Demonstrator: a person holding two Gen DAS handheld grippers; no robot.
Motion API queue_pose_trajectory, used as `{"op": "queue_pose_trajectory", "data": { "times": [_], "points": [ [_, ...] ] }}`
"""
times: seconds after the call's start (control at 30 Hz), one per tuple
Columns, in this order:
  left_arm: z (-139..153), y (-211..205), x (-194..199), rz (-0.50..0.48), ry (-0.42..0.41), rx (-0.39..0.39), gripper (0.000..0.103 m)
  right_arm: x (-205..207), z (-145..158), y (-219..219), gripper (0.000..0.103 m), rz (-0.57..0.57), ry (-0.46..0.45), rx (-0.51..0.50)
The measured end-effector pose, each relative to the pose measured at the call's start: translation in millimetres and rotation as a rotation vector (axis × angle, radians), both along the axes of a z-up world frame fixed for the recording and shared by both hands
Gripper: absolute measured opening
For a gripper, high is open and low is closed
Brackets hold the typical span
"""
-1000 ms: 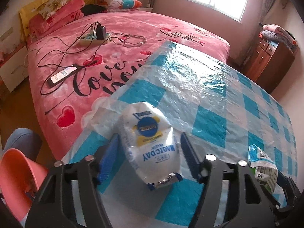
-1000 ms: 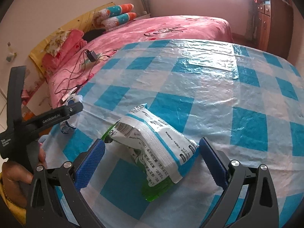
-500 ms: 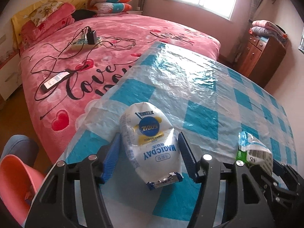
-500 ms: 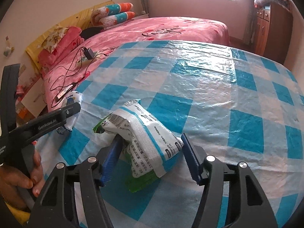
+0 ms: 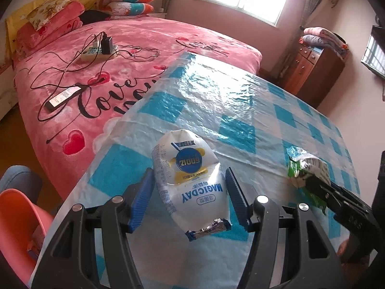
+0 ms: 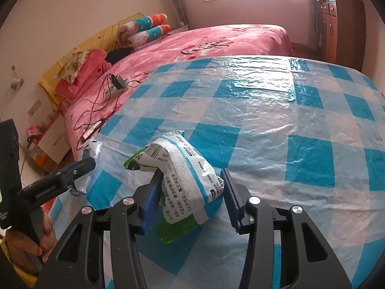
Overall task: Collect trash
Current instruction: 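Carry the bread bag and snack bag to the orange bucket and release both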
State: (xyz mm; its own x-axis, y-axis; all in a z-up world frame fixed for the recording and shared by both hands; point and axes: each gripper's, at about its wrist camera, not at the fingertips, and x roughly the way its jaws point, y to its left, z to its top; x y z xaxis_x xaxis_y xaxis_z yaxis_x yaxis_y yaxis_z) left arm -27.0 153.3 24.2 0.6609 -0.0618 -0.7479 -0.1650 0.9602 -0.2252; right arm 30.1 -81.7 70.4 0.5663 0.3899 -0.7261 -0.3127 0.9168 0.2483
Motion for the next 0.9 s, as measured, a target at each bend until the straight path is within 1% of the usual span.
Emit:
{"op": "queue_pose_trajectory", "data": {
  "times": [0.33,0.67,0.9],
  "points": [
    [5.2,8.9,-30.3,-0.036,-0.018,-0.021,0.061,-24.0,10.0,-2.9,0.048,-0.038,-0.071,-0.018],
    [10.1,30.8,-63.0,-0.039,-0.039,-0.029,0.061,-40.3,7.7,-1.0,0.048,-0.051,-0.042,0.023],
    [12.5,48.8,-85.2,-0.027,-0.051,-0.034,0.061,-52.4,12.9,17.4,0.048,-0.014,-0.035,0.031]
  ]
}}
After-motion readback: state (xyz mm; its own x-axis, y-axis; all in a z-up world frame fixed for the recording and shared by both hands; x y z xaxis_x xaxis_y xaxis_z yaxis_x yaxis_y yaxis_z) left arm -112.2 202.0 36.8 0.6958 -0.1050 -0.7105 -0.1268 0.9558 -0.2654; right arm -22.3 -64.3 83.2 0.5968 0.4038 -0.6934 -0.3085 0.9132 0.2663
